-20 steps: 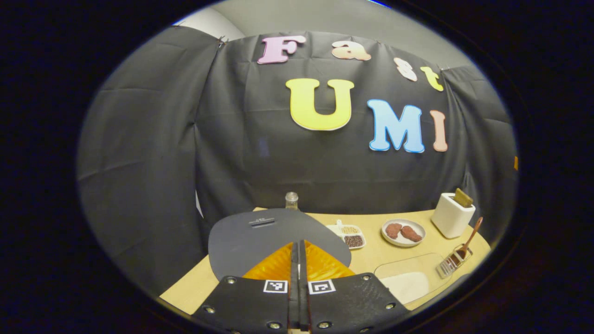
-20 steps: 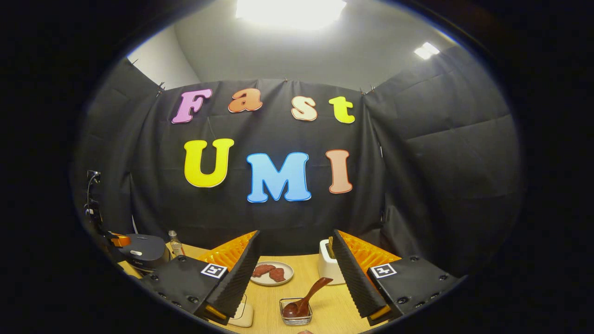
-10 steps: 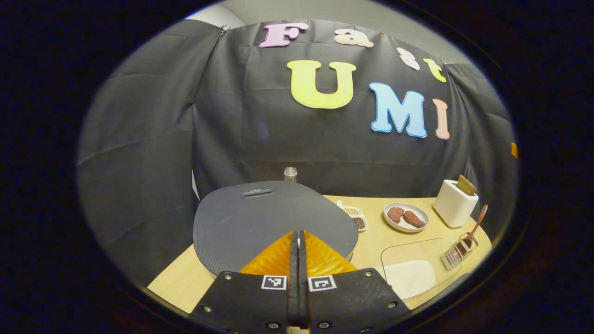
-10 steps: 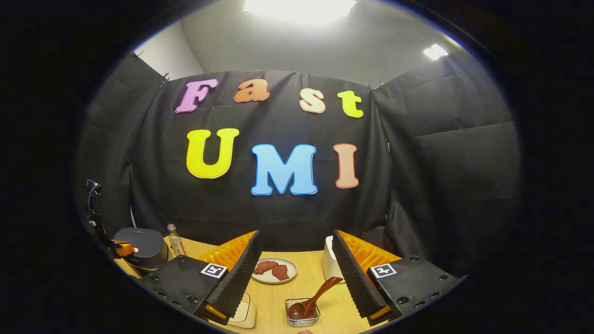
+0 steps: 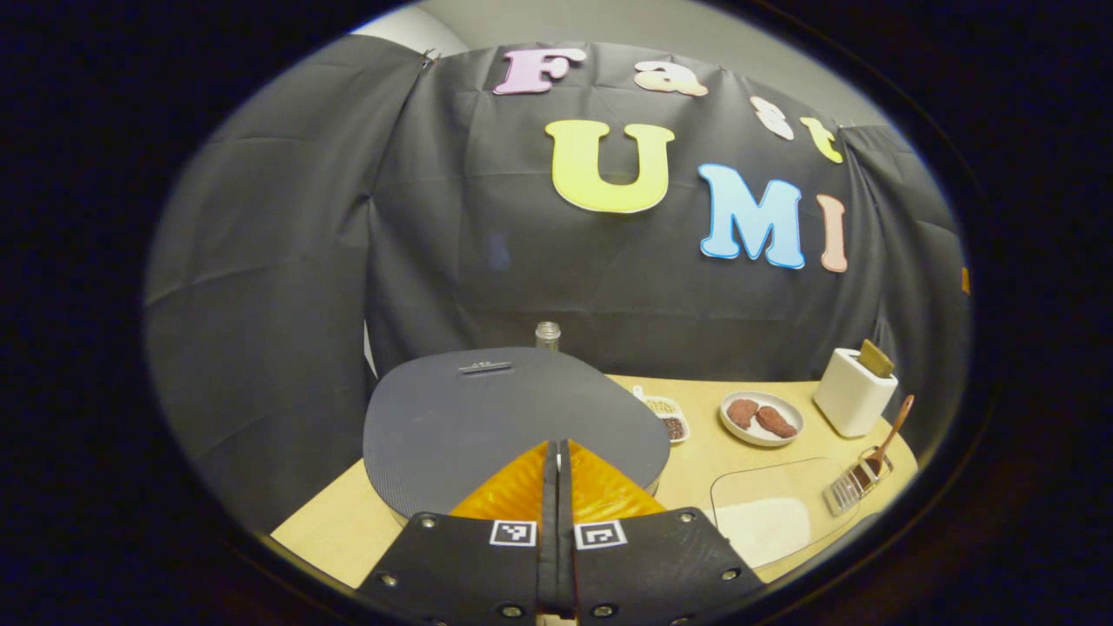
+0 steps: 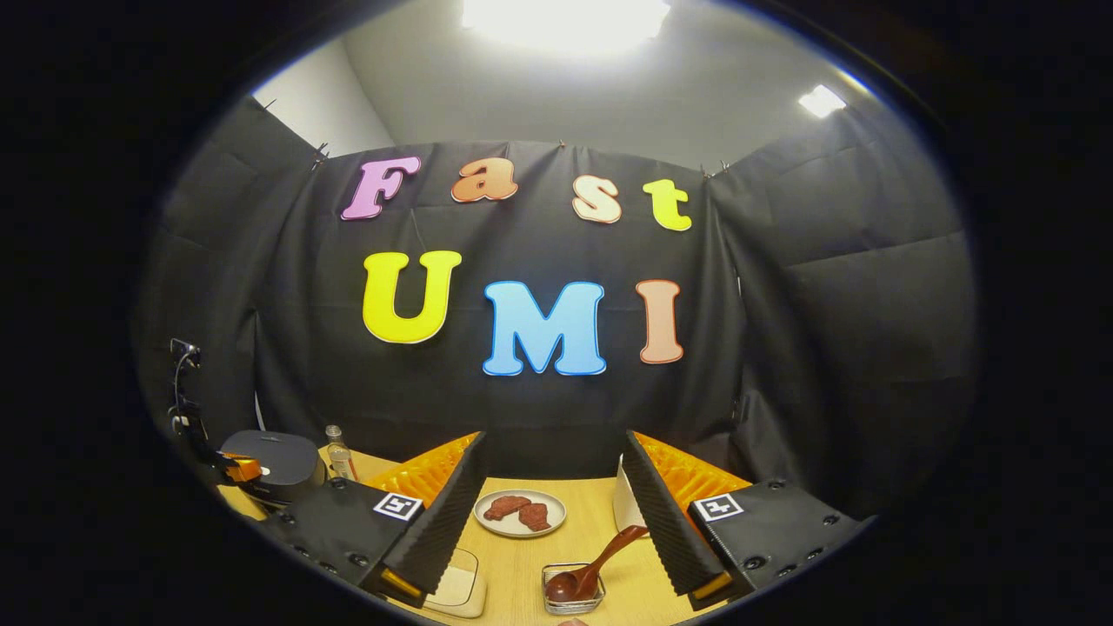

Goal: Close the left gripper, press the button to open the rice cooker; take a wooden spoon from the chopstick holder with the right hand, scoop a spoonful of rice and pour it into the rice cooker, then put the wooden spoon back into the chopstick holder.

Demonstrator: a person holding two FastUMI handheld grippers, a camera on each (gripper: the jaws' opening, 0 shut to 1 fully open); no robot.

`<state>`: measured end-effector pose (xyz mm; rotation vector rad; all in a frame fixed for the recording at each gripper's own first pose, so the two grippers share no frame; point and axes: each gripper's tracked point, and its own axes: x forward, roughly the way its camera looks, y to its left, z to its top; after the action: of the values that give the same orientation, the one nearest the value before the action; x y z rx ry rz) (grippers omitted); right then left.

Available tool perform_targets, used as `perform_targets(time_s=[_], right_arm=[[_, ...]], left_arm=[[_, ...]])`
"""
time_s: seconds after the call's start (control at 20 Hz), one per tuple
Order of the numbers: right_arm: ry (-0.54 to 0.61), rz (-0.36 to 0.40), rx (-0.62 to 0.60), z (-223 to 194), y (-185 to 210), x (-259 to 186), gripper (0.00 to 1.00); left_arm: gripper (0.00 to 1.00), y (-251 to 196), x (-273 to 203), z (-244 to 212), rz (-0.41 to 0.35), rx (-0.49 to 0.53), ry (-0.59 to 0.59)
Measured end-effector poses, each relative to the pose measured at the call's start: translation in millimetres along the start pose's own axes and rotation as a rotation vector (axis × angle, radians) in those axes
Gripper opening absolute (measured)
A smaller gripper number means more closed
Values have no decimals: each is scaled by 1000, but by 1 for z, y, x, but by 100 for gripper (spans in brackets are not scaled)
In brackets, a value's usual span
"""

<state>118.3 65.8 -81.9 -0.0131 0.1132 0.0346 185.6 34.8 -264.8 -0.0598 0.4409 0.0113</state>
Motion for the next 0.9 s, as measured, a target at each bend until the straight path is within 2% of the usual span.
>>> perform_targets(time_s=[0.2, 0.5, 0.65, 0.9], right_arm=[[-9, -13, 19, 5, -15, -9, 98], [-20, -26, 48, 9, -35, -19, 98], [-22, -27, 54, 9, -43, -22, 98], [-9, -22, 51, -3, -52, -22, 98]], left_arm=[[2, 3, -5, 39, 15, 32, -86], [0, 7, -10, 89, 86, 53, -171], [1, 11, -30, 132, 117, 65, -268], [0, -1, -74, 175, 96, 55, -355]])
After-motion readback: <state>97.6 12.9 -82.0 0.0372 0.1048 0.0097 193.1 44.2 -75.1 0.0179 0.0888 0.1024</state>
